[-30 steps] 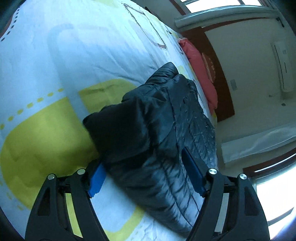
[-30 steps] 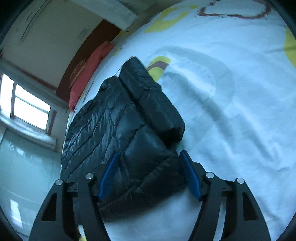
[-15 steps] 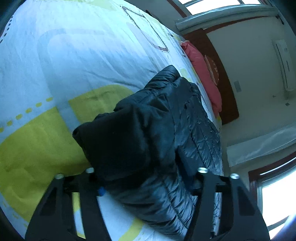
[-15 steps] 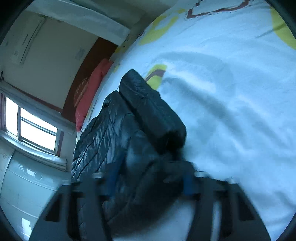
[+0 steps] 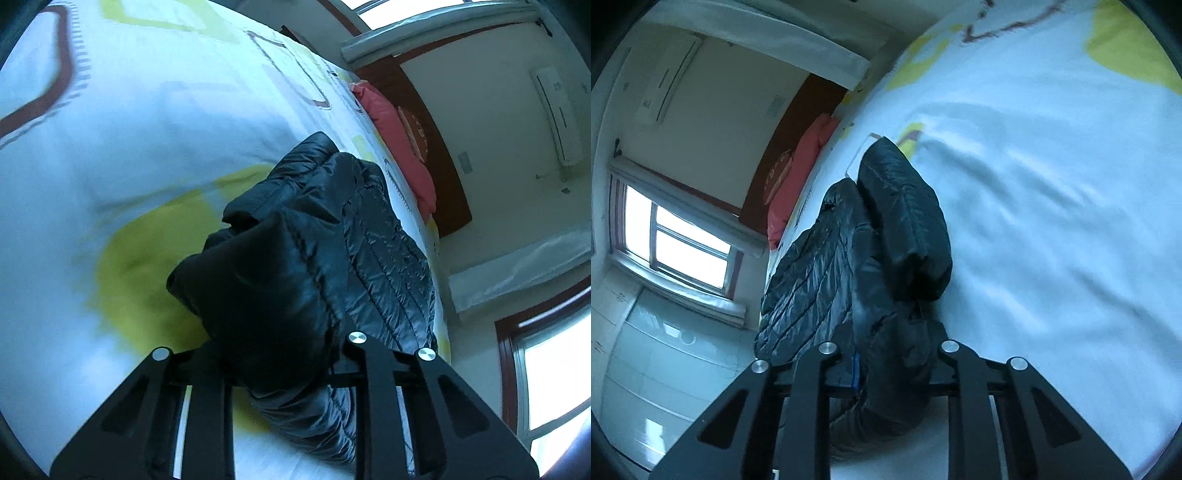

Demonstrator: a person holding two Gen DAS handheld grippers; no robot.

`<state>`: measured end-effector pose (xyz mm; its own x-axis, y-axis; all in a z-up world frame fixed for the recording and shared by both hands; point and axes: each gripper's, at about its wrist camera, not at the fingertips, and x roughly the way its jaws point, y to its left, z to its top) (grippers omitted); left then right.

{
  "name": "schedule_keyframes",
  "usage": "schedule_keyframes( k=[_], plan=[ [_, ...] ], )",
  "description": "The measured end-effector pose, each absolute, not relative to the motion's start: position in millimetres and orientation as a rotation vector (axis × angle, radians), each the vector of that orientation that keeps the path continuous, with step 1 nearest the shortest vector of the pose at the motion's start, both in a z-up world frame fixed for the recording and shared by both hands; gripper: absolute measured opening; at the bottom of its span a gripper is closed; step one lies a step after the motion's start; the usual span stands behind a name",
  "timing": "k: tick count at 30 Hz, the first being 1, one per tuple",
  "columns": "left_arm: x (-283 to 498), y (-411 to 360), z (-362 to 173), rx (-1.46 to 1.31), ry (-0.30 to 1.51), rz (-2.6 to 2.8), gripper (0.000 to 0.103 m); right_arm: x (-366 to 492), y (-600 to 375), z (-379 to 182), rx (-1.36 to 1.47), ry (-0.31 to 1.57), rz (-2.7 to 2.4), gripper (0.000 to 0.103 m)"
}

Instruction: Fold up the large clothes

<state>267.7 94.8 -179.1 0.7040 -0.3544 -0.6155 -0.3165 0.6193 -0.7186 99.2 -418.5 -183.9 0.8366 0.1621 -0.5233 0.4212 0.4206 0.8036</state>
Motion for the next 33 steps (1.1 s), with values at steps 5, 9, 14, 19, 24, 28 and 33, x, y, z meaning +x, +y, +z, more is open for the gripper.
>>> schedule_keyframes(
  k=[5, 9, 14, 19, 24, 28, 33],
  plan=[
    [205, 111, -175, -0.927, 0.836, -0.015, 0.022, 50, -406, -184, 1.159, 0.622, -0.152, 0.021],
    [164, 123, -175, -0.935, 0.836, -0.009, 0.022, 16, -397, -185, 1.163, 0.643, -0.140, 0.021],
    [132, 134, -176, -0.955, 0.840, -0.016, 0.022, -4, -389, -185, 1.172, 0.653, -0.137, 0.021],
    [128, 140, -181, -0.926, 0.860, -0.031, 0.027, -2, -390, -182, 1.120, 0.684, -0.148, 0.026],
    [116, 147, -181, -0.953, 0.867, -0.010, 0.048, -12, -403, -177, 1.113, 0.675, -0.192, 0.037],
    [98, 162, -185, -0.941, 0.862, 0.019, 0.058, -34, -418, -181, 1.116, 0.658, -0.249, 0.042],
    [80, 176, -184, -0.916, 0.880, 0.048, 0.061, -49, -426, -179, 1.080, 0.670, -0.328, 0.042]
  ],
)
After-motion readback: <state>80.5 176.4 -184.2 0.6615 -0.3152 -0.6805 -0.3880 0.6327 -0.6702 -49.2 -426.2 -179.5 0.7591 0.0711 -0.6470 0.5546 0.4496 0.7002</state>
